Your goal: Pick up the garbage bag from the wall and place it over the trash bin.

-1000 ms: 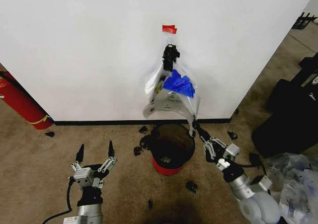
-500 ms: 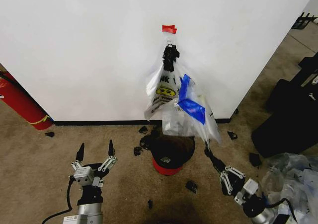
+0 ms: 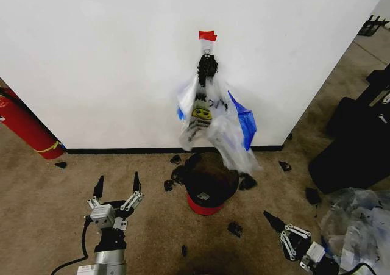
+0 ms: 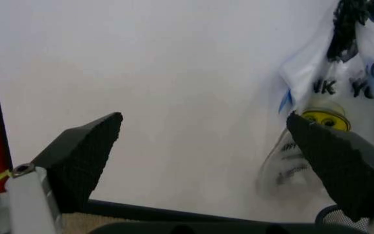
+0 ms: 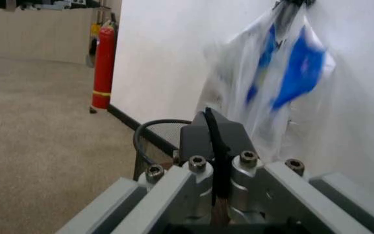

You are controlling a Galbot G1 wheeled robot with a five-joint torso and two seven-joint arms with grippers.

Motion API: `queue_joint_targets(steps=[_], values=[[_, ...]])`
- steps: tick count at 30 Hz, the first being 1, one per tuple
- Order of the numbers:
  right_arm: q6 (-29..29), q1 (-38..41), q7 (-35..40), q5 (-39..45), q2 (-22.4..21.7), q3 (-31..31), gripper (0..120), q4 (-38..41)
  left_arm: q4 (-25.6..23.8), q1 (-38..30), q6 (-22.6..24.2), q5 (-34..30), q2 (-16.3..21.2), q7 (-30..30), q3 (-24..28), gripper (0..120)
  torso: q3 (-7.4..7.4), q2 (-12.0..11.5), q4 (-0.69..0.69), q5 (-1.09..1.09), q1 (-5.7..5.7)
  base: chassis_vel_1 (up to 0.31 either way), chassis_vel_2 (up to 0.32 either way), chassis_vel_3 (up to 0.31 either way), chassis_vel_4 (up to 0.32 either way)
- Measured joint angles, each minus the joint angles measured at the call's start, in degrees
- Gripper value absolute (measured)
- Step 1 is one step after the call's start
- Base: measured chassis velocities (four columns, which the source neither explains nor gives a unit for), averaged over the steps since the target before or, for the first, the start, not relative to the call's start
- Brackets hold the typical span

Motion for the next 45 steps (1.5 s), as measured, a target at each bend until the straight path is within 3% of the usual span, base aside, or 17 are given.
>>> queue_joint_targets(steps=[3, 9, 15, 19, 29, 35, 45], values=[[-0.23, 0.26, 1.97, -0.07, 0.15, -0.48, 0, 0.12, 0.00, -0.01, -0.01, 0.02, -0.01, 0.00, 0.01, 100, 0.00, 0.00, 0.00, 0.00, 0.00, 0.000, 0.000, 0.000, 0.000], [-4.64, 2.52, 13.04, -2.01, 0.82, -2.65, 1, 2.77, 0.35, -0.10, -0.02, 0.07, -0.07, -0.01, 0.03, 100, 0.00, 0.00, 0.00, -0.01, 0.00, 0.000, 0.000, 0.000, 0.000], [-12.03, 10.31, 32.27, -10.91, 0.54, -7.93, 26, 5.42, 1.20, -0.20, -0.10, 0.04, -0.05, -0.02, -0.15, 100, 0.00, 0.00, 0.01, -0.01, 0.00, 0.000, 0.000, 0.000, 0.000], [-17.85, 15.82, 37.49, -11.73, -0.93, -11.61, 40, 5.21, 1.31, -0.20, -0.11, 0.06, -0.10, -0.03, -0.21, 100, 0.00, 0.00, 0.01, -0.01, 0.00, 0.000, 0.000, 0.000, 0.000], [-25.83, 35.19, 42.36, -6.75, -4.42, -22.16, 77, -6.06, 0.12, 0.65, -0.11, 1.66, -1.32, -0.05, -0.80, 100, 0.01, -0.01, 0.02, -0.01, 0.00, 0.000, 0.000, 0.000, 0.000], [-26.79, 42.98, 36.80, -2.39, -5.57, -28.30, 97, -12.84, -0.52, 0.78, -0.01, 1.69, -2.06, -0.07, -1.98, 100, 0.01, -0.02, 0.00, -0.01, 0.01, 0.000, 0.000, 0.000, 0.000], [-27.34, 51.04, 38.40, -2.08, -3.14, -34.07, 97, -20.09, -0.87, 0.97, -0.05, 1.84, -3.26, -0.06, -2.65, 100, 0.01, -0.02, 0.01, -0.01, 0.00, 0.000, 0.000, 0.000, 0.000]])
